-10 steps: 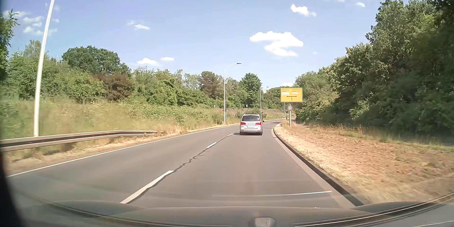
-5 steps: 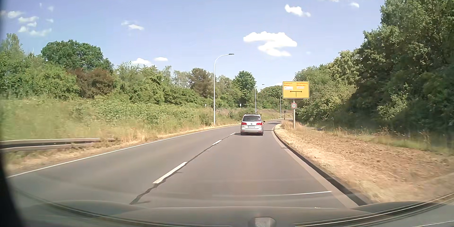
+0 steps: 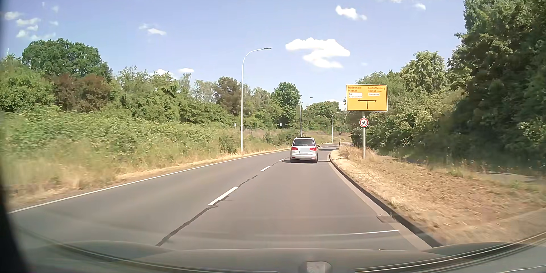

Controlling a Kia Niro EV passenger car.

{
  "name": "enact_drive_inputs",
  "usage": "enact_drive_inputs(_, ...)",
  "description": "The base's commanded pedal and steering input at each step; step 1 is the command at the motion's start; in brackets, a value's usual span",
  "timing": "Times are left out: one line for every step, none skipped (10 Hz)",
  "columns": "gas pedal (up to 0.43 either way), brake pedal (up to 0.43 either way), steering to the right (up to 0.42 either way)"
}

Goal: Follow the waypoints while adhering to traffic rules and regulations

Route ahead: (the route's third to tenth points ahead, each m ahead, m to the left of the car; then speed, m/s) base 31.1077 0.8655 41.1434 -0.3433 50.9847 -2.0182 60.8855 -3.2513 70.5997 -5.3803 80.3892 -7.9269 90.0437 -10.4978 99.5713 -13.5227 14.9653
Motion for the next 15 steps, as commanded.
enact_drive_inputs(0.11, 0.03, 0.016)
enact_drive_inputs(0.11, 0.03, 0.016)
enact_drive_inputs(0.098, 0.03, 0.016)
enact_drive_inputs(0.087, 0.03, 0.016)
enact_drive_inputs(0.079, 0.03, 0.016)
enact_drive_inputs(0.039, 0.03, 0.016)
enact_drive_inputs(0.028, 0.03, 0.016)
enact_drive_inputs(0.02, 0.03, 0.016)
enact_drive_inputs(0.008, 0.03, 0.016)
enact_drive_inputs(0.008, 0.03, 0.016)
enact_drive_inputs(0.0, 0.03, 0.016)
enact_drive_inputs(0.0, 0.03, 0.016)
enact_drive_inputs(0.0, 0.03, 0.016)
enact_drive_inputs(0.0, 0.03, 0.016)
enact_drive_inputs(0.0, 0.03, 0.016)
